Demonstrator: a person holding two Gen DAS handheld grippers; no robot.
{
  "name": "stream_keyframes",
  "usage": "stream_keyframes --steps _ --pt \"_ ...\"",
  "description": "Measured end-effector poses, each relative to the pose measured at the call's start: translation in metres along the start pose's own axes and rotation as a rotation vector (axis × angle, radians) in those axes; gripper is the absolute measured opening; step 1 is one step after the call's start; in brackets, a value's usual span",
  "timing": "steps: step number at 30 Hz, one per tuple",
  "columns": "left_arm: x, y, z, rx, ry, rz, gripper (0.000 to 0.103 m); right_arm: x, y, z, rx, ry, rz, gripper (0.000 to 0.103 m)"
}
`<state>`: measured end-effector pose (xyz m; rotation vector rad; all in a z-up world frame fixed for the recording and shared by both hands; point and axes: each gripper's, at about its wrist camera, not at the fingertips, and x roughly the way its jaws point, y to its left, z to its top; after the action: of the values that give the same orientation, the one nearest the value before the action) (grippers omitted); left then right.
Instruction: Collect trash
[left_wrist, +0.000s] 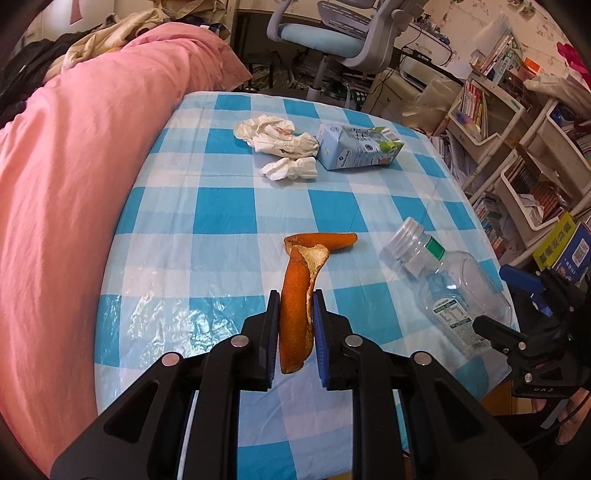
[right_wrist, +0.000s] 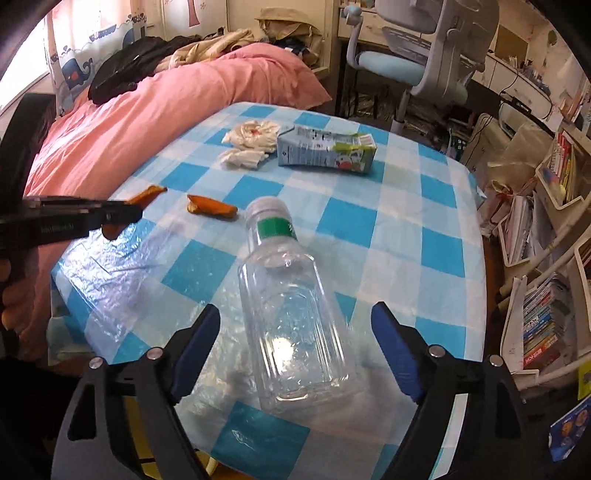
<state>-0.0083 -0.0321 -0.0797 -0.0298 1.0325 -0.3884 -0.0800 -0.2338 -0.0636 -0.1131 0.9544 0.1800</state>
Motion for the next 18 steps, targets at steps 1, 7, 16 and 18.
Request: stream_keyframes --steps 1,7,16,18 --pt "0.000 0.000 0.000 0.003 0.000 0.001 0.016 0.002 0.000 0.000 -0.004 0.004 -0.008 0.081" --pt "-0.006 0.001 0.007 0.001 -0.025 -0.005 0.016 0.012 0.004 -0.001 -0.033 0.031 -0.034 0.081" --pt "0.008 -0.001 0.006 0.056 0.040 0.047 0.018 0.017 0.011 -0.004 -0.089 0.045 -0.066 0.081" --pt "0.014 0.001 0.004 0.077 0.072 0.070 0.023 0.016 0.008 -0.005 -0.086 0.044 -0.068 0.081"
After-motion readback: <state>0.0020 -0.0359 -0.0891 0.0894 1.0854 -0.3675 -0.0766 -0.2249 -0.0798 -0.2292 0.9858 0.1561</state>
